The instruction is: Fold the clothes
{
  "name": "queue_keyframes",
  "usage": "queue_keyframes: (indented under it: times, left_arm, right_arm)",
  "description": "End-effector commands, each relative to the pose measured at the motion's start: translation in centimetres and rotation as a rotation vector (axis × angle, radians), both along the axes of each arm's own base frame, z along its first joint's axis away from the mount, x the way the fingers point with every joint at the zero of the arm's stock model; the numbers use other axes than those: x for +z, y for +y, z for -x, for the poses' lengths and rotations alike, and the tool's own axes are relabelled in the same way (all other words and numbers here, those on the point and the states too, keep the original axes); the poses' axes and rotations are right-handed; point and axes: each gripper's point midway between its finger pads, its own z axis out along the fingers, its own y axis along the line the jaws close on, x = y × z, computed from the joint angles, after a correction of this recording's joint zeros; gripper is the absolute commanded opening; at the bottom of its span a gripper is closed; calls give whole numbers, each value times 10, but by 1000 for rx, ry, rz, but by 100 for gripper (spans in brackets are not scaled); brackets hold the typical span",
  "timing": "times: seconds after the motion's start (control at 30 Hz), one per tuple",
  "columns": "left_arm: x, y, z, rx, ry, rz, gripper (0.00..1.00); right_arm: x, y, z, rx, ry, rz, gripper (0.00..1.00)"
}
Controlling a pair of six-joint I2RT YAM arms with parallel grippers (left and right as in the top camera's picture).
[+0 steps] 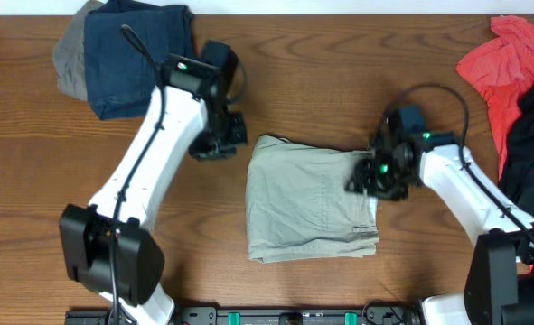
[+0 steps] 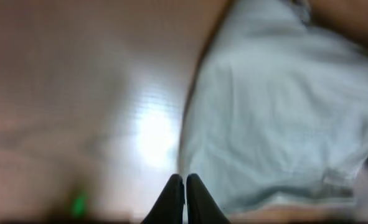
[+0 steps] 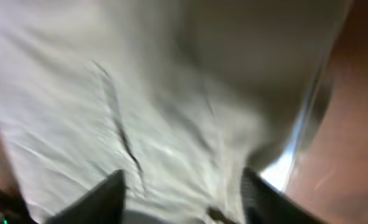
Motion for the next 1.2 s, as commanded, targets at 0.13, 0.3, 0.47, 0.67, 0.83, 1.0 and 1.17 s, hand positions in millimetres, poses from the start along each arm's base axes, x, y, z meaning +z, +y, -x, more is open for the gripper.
queue_keyframes:
  times: [0.13, 0.3, 0.47, 0.67, 0.83, 1.0, 1.17]
  left_arm:
    - [-46, -38, 43, -32, 104, -57, 6]
    - [-86, -72, 61, -72, 124, 68, 6]
    - [-120, -80, 74, -45, 146, 137, 6]
    - [-154, -57, 99, -37, 188, 75, 6]
    - [-158, -10, 108, 11, 190, -170, 6]
    - [-137, -7, 100, 17, 124, -173, 6]
    - [-88, -16, 85, -11, -21, -79, 6]
  right_arm:
    - [22, -13, -41, -25, -161, 4, 59]
    - [15, -25, -51, -59, -167, 3, 6]
    - [1, -15, -56, -30, -151, -49, 1]
    - [-41, -25, -50, -37, -43, 13, 1]
    - [-57, -57, -54, -117, -20, 131, 1]
    - [-39, -72, -70, -167, -45, 125, 1]
    - [12, -79, -81, -169, -60, 117, 1]
